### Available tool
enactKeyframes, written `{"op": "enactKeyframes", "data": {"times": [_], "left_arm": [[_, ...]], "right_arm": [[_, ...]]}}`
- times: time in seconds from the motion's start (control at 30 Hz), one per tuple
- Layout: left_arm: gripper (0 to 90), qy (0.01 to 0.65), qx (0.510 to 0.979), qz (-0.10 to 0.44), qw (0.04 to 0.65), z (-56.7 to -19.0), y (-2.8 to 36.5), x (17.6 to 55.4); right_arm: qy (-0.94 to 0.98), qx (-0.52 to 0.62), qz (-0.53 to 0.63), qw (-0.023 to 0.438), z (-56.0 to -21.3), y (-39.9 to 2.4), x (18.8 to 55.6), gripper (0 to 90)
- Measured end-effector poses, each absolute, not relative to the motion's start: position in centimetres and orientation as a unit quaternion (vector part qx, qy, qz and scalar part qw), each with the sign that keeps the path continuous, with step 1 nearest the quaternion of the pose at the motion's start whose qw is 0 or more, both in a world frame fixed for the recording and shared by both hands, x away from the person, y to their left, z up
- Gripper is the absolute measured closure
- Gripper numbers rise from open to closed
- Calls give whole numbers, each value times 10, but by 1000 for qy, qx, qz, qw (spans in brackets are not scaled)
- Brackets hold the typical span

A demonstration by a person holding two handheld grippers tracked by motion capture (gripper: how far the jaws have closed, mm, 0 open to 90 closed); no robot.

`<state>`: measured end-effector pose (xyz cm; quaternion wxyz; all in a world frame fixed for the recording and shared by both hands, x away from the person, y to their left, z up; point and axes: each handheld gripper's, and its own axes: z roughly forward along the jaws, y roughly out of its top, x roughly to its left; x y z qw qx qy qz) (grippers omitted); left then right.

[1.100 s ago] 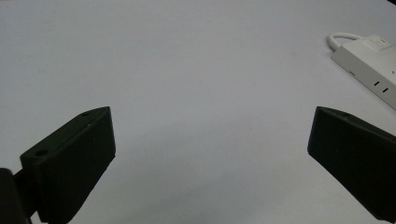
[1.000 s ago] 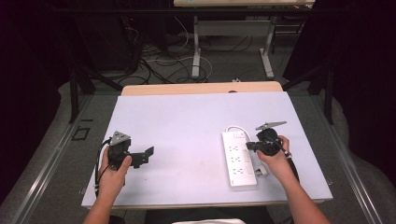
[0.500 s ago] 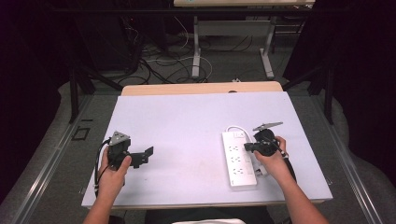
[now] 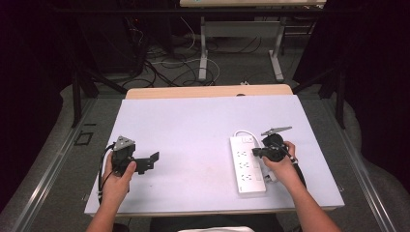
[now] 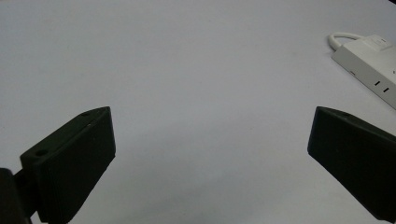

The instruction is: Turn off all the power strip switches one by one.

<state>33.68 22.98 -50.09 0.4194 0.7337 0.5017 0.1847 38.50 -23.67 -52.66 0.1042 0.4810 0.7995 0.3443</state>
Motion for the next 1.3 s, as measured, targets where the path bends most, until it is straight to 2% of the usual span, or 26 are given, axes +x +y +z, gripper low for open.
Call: {"op": "enactKeyframes", "data": {"times": [1.3], "left_arm": [[9,502,733,185,420,-501,230,337]], "right_arm": [[795,478,357,109,-525,-241,378,900]]}}
